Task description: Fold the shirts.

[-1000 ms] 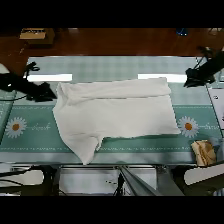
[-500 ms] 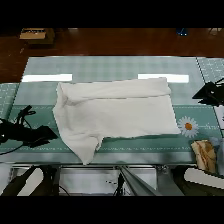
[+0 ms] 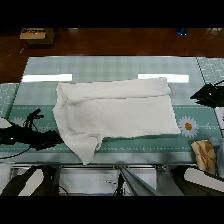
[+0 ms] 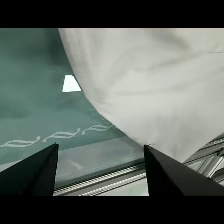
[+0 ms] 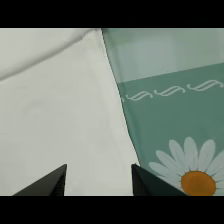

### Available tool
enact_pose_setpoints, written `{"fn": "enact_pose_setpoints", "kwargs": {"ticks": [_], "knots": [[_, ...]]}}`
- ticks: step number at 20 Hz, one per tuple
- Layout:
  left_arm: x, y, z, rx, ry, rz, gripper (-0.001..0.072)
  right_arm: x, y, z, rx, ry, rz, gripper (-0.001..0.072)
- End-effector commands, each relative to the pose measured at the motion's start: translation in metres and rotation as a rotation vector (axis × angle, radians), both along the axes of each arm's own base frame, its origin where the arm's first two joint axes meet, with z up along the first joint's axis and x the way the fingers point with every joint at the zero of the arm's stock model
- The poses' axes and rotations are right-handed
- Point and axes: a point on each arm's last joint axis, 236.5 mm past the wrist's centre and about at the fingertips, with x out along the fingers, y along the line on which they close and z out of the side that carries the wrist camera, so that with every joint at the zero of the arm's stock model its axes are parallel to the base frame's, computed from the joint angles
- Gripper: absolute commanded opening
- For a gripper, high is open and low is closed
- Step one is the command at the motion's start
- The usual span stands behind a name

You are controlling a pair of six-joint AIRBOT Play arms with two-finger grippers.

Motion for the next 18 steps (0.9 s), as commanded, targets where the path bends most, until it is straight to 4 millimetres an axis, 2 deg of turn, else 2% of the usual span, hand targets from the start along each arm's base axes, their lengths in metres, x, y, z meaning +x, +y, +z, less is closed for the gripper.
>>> {"fn": "enact_pose_setpoints", "kwargs": {"ticks": [1, 4, 7, 12, 13, 14, 15, 16, 18], "knots": [[-0.002, -0.007, -0.007, -0.021, 0.036, -0.036, 0.0614, -0.002, -0.003, -0.002, -0.015, 0.002, 0.004, 0.0473], [0.006, -0.011, -0.016, -0.016, 0.031, -0.057, 0.0612, -0.004, -0.007, -0.004, -0.034, 0.014, 0.006, 0.0473], [0.027, -0.029, -0.023, -0.049, -0.016, -0.023, 0.0611, -0.007, -0.006, -0.005, -0.031, 0.022, 0.012, 0.0473], [0.013, -0.049, -0.045, -0.059, 0.073, -0.103, 0.0594, -0.007, -0.005, -0.005, -0.028, 0.026, 0.005, 0.0474], [0.011, -0.052, -0.048, -0.06, 0.087, -0.11, 0.0446, -0.007, -0.005, -0.004, -0.025, 0.029, -0.001, 0.0475], [0.011, -0.054, -0.05, -0.065, 0.095, -0.109, 0.0196, -0.009, -0.004, -0.004, -0.02, 0.036, 0.004, 0.0476], [0.01, -0.054, -0.05, -0.068, 0.099, -0.108, 0.0074, -0.011, -0.003, -0.004, -0.015, 0.046, 0.011, 0.0476], [0.011, -0.054, -0.05, -0.068, 0.095, -0.109, 0.0028, -0.015, -0.003, -0.005, -0.012, 0.055, 0.021, 0.0476], [0.009, -0.054, -0.048, -0.075, 0.102, -0.109, 0.0028, -0.027, -0.015, -0.009, -0.005, 0.094, -0.021, 0.0474]]}}
